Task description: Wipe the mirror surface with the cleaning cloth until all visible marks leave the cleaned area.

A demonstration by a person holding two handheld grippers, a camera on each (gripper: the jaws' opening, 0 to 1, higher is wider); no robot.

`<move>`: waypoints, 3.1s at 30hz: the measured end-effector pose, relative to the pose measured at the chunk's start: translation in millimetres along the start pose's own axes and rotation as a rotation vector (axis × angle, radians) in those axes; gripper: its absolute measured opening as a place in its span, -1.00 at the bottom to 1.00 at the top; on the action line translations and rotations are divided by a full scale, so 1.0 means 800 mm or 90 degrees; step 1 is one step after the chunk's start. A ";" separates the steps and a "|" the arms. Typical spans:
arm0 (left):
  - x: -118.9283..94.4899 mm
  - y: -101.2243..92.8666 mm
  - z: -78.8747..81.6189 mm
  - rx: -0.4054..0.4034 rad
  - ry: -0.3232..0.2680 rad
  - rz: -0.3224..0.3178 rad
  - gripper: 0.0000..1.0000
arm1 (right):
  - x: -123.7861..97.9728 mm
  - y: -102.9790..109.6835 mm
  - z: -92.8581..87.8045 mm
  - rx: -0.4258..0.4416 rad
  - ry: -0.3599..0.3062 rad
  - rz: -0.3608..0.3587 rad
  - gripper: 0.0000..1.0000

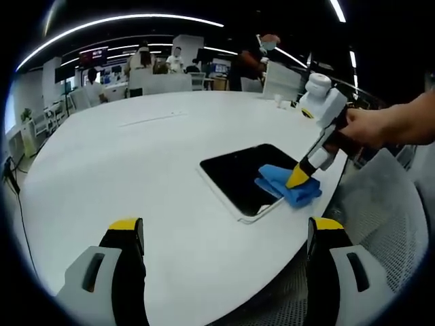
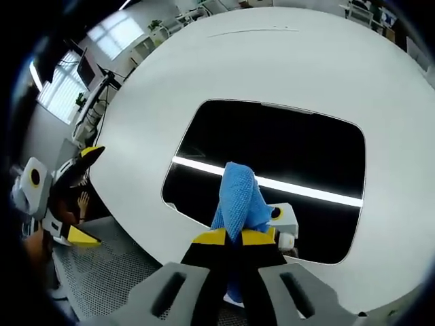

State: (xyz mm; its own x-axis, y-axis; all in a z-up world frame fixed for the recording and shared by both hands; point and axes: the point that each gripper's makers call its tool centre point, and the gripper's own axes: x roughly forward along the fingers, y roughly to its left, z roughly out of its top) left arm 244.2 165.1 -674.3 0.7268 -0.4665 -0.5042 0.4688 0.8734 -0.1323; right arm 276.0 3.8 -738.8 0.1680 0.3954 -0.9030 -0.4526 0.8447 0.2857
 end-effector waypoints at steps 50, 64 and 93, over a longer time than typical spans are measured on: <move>0.002 0.006 -0.006 0.000 0.007 0.000 0.98 | 0.035 -0.044 0.141 -0.040 -0.013 -0.048 -1.00; 0.002 0.004 -0.006 -0.001 0.013 0.000 0.98 | 0.039 -0.049 0.153 -0.052 -0.020 -0.035 -1.00; 0.002 0.004 -0.006 -0.002 0.014 0.001 0.98 | 0.016 -0.089 0.135 -0.043 -0.014 -0.065 -1.00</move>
State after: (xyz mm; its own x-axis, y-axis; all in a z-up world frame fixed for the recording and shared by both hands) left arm 244.0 167.7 -679.6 0.7159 -0.4622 -0.5233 0.4664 0.8744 -0.1341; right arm 405.3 -11.9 -736.1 0.2350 0.3177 -0.9186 -0.4908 0.8546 0.1700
